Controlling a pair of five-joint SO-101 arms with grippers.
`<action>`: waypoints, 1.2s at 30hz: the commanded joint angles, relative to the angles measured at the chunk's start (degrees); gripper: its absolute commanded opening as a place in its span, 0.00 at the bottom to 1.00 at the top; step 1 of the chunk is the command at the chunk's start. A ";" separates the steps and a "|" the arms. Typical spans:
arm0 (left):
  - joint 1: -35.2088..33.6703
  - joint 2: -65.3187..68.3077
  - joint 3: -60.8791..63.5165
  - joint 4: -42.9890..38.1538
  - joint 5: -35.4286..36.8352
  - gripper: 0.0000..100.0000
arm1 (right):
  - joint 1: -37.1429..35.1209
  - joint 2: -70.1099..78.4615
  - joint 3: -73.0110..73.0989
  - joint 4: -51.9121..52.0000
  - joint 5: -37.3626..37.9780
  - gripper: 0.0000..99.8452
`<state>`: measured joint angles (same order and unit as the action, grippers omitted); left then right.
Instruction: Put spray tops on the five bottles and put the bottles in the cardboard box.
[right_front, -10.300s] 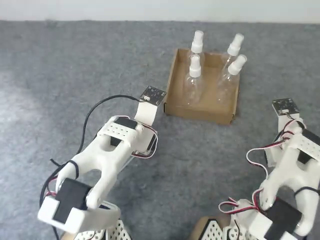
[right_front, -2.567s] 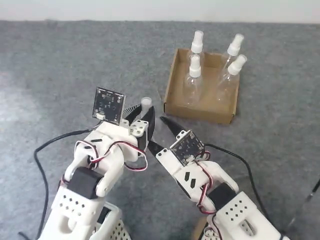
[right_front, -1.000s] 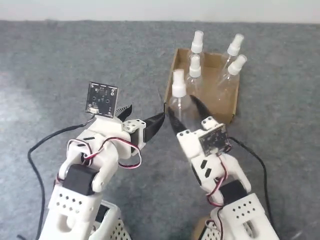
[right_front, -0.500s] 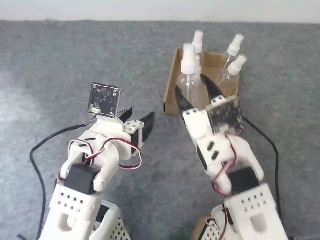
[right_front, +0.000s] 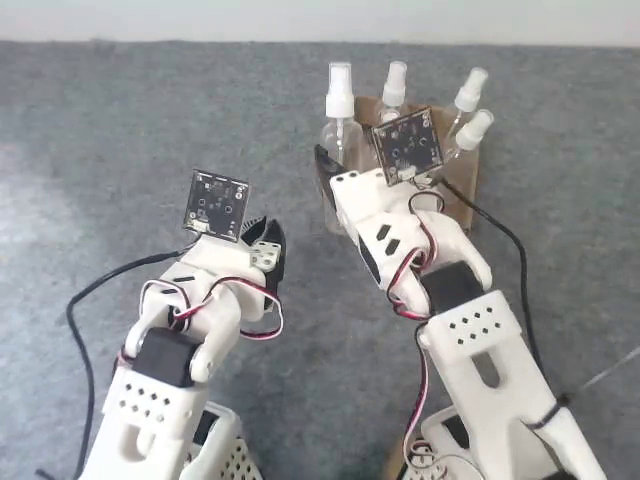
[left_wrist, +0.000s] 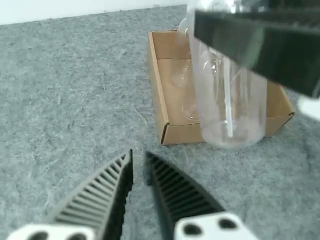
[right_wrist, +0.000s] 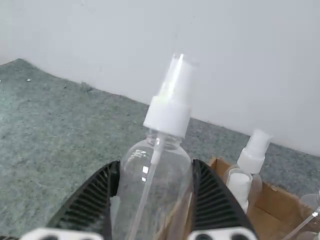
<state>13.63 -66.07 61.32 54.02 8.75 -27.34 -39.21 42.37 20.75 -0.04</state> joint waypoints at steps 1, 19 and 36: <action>0.79 -0.88 -0.92 -2.02 -0.44 0.17 | -0.66 -0.04 -4.57 1.10 -0.44 0.01; 2.90 -0.53 5.58 -13.80 -6.07 0.23 | -7.52 -0.75 -14.51 21.67 -0.62 0.01; -0.18 -0.79 5.76 -13.71 -5.98 0.23 | 6.11 -9.36 -14.95 30.37 6.59 0.01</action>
<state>13.89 -66.07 67.38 41.80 3.12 -25.14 -42.55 29.54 50.46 5.05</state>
